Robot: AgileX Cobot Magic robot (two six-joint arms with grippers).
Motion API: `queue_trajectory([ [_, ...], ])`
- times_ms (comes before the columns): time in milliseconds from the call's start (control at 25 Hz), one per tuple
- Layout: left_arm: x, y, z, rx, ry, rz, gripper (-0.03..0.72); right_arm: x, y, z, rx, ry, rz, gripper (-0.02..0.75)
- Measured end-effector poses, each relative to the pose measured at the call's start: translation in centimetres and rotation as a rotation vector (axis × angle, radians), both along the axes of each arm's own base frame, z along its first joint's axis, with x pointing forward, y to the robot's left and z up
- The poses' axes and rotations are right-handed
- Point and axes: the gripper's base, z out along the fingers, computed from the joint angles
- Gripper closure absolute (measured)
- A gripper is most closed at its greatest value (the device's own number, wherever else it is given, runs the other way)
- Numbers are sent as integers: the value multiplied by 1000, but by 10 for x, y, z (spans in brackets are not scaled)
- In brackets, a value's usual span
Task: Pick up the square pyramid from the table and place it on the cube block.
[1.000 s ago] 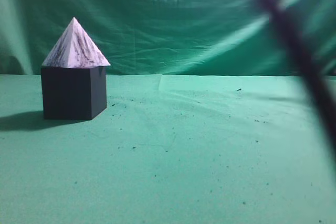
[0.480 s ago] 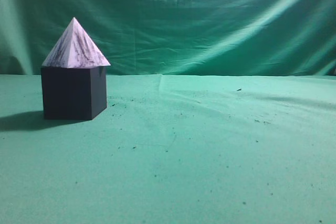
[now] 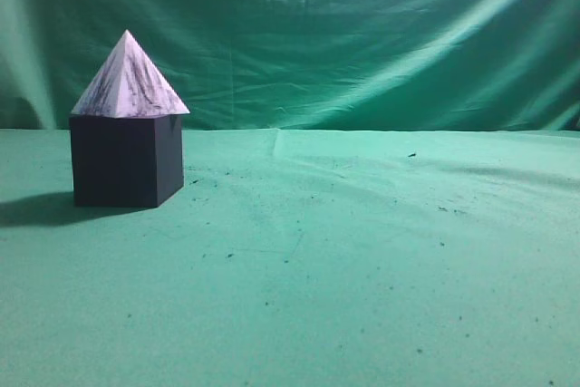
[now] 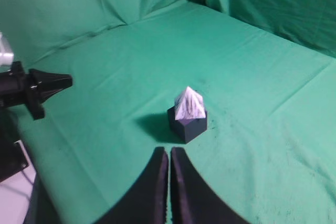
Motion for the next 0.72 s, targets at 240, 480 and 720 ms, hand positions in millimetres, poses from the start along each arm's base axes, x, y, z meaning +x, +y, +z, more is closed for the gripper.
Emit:
queue_trajectory([
  [240, 0, 0, 0, 0, 0, 0, 688, -25, -32, -9, -6, 7, 8, 738],
  [480, 0, 0, 0, 0, 0, 0, 688, -15, -41, -25, -12, -178, -114, 738],
  [720, 0, 0, 0, 0, 0, 0, 688, -5, -53, -87, 50, -301, -397, 738],
])
